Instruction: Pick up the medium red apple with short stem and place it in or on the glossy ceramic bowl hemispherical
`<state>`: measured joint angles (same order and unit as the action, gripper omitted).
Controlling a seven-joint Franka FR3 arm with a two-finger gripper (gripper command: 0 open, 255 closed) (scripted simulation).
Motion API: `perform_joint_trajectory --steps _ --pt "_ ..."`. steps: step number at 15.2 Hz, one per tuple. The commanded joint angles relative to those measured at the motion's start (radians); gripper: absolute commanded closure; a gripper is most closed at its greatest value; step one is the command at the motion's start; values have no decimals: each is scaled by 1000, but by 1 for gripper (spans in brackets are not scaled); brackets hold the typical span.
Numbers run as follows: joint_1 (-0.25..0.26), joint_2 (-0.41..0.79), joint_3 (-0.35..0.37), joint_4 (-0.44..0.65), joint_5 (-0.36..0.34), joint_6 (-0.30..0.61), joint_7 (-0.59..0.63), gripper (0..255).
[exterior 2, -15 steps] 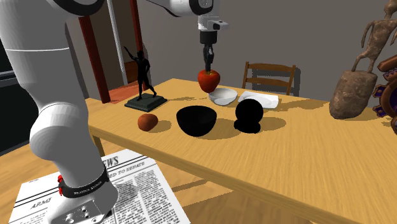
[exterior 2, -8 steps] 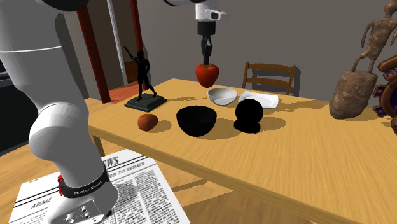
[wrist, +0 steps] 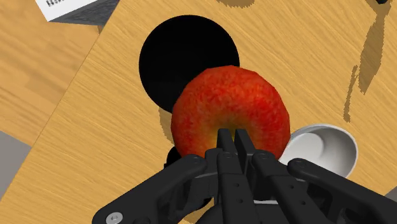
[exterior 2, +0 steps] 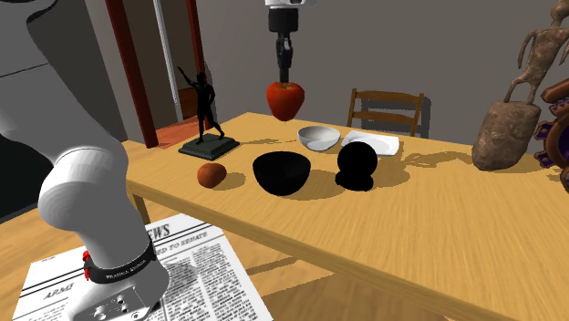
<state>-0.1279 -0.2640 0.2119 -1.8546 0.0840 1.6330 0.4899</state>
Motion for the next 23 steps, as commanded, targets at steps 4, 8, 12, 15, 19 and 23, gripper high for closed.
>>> perform_joint_trajectory --steps 4,8,12,15,19,23 --pt "-8 -95 -32 -78 11 -19 -44 255" --pt "-7 -106 -30 -143 13 35 -47 255" --pt "-6 -114 -28 -204 16 88 -50 255" --pt "-5 -118 -27 -248 18 128 -52 255" --pt "-3 -120 -24 -303 20 181 -54 255" --pt "-2 -118 -21 -355 22 235 -56 255"
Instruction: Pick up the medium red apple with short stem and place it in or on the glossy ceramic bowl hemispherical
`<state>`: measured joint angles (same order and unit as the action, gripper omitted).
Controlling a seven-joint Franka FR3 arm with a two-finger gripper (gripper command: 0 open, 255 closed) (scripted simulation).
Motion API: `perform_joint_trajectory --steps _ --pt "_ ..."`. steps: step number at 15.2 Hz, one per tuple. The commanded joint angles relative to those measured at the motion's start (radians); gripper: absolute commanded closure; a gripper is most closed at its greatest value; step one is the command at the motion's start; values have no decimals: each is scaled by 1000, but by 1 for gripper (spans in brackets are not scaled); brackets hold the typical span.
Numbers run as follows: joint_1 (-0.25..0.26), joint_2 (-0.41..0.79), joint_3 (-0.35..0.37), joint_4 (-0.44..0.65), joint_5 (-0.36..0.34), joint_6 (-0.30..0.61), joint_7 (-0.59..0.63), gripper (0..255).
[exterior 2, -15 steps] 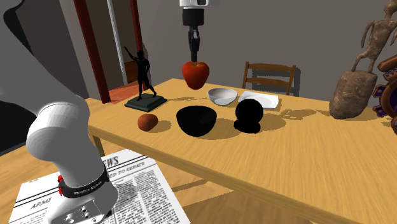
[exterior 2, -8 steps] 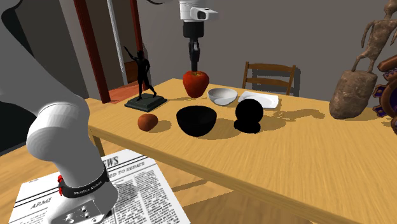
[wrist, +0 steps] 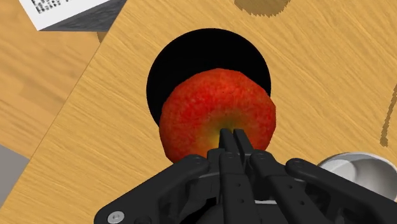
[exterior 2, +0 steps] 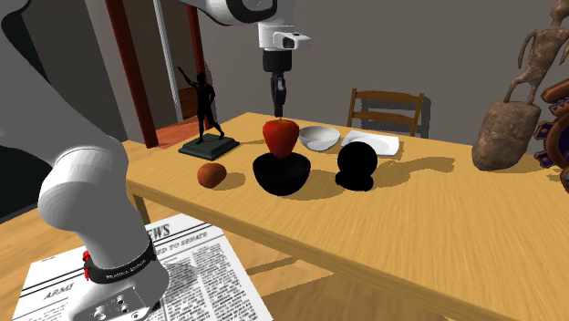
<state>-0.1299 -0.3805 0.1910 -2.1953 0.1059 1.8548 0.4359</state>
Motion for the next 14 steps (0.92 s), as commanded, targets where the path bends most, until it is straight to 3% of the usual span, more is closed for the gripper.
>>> perform_joint_trajectory --steps 1,2,3,4,5,6,12,14 --pt "0 -1 0 -27 1 27 -2 255" --pt "1 0 2 -13 1 14 1 255" --pt "1 0 2 -13 1 14 1 0" --pt "43 236 -8 249 -86 -248 -261 0" --pt "22 88 -2 95 -34 -49 -50 0" --pt "18 88 1 95 -33 -49 -51 0" --pt "53 359 -74 230 -21 -102 -722 0" --pt "55 432 -71 275 -32 -124 -873 0"
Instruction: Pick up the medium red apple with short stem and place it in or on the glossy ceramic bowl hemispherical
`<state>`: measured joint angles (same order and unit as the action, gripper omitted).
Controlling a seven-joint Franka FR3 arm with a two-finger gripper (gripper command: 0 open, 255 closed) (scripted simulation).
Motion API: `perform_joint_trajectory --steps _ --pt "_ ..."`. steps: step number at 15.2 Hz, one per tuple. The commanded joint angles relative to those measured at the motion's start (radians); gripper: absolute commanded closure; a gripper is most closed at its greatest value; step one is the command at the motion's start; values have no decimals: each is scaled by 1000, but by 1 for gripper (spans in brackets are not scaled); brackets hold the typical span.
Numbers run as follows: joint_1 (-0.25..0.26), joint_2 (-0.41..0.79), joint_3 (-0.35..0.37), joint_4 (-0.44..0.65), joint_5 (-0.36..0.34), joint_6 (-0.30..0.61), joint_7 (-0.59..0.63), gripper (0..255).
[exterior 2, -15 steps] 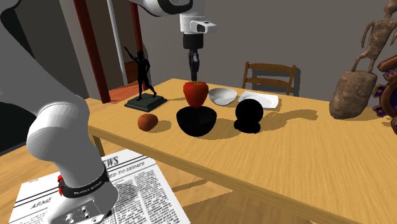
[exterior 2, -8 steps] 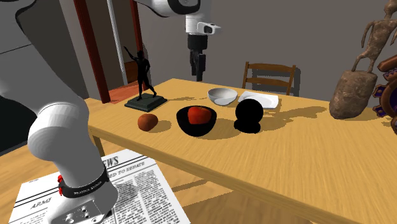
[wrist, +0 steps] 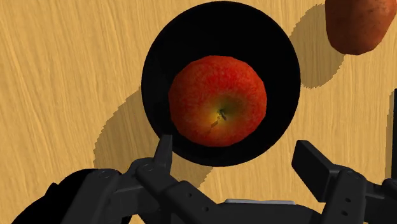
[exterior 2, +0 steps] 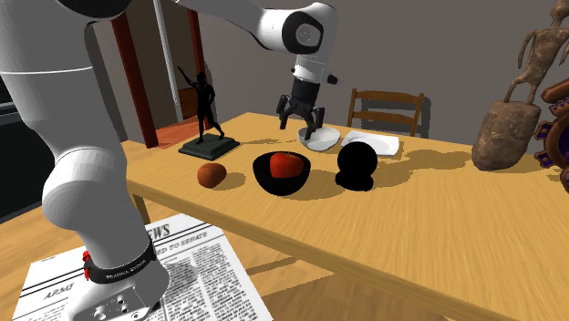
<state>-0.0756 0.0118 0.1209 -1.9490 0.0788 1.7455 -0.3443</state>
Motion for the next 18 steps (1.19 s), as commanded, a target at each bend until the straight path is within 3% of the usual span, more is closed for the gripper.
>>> perform_joint_trajectory --steps 1,8,15,16,18 --pt "0 39 1 14 -4 -1 -93 0" --pt "3 39 4 -74 -2 87 -94 0" --pt "3 40 4 -73 -2 87 -94 0" --pt "3 40 4 -73 -2 87 -94 255" --pt "3 40 4 -73 -2 87 -94 255"
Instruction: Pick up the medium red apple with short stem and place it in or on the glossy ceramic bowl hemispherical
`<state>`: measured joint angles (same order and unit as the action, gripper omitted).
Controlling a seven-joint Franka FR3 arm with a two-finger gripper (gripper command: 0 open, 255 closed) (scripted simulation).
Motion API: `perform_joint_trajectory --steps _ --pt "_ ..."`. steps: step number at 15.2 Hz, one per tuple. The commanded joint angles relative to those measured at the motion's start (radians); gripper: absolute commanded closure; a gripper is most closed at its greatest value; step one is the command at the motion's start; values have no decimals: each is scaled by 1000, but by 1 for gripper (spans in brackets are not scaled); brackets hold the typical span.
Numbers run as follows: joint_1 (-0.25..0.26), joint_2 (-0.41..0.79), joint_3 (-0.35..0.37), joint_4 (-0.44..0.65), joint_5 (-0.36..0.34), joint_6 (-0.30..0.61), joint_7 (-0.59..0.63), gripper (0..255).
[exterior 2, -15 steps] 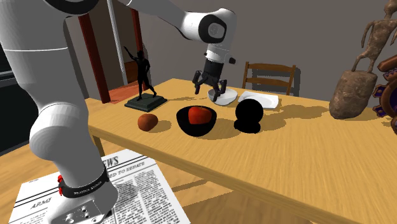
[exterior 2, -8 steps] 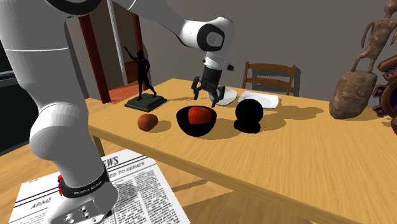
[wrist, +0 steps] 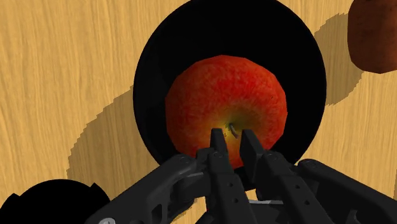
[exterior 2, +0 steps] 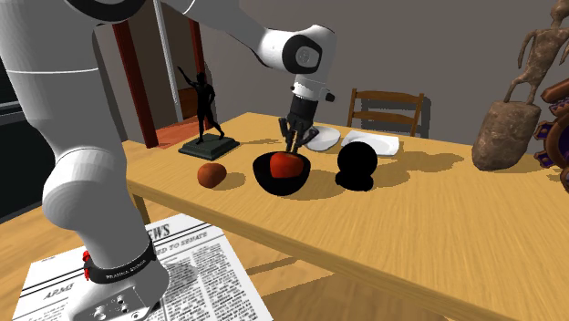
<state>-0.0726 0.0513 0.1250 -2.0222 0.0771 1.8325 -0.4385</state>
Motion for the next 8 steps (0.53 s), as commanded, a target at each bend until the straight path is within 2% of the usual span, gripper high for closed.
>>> perform_joint_trajectory --steps 1,8 --pt "0 0 0 0 0 0 0 255" --pt "0 -5 0 8 0 -13 0 255"
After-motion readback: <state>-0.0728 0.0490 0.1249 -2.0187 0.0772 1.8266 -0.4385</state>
